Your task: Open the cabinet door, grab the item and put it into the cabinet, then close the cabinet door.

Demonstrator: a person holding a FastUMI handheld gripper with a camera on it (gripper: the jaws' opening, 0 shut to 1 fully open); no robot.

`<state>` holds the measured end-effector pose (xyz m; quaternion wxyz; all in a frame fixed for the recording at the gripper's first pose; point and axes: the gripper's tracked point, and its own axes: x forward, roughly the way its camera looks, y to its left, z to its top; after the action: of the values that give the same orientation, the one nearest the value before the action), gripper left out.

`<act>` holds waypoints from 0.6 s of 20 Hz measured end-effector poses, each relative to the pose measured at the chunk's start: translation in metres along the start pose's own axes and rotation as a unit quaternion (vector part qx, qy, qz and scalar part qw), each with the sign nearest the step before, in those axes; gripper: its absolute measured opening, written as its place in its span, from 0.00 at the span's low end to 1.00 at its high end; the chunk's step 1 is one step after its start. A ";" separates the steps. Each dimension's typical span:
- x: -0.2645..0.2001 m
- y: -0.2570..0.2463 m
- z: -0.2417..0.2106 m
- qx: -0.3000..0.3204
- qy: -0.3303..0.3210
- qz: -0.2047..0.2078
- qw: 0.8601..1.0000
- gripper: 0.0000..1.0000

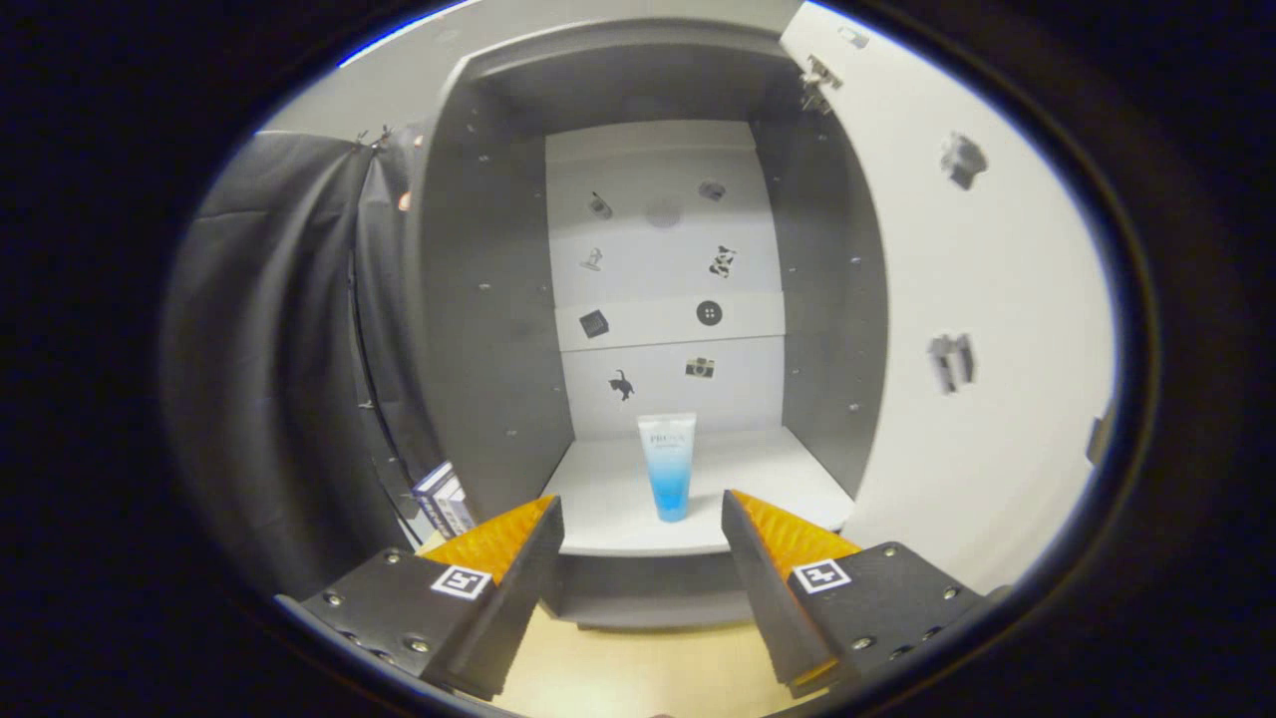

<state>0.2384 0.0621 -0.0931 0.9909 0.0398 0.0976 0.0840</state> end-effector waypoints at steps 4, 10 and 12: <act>-0.095 -0.003 -0.006 -0.004 -0.011 -0.025 1.000 0.98; -0.236 -0.044 -0.008 0.015 -0.015 -0.064 0.998 0.98; -0.271 -0.074 -0.006 0.024 -0.024 -0.089 0.995 0.98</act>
<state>-0.0130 -0.0577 -0.0554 0.9953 0.0564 0.0788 -0.0074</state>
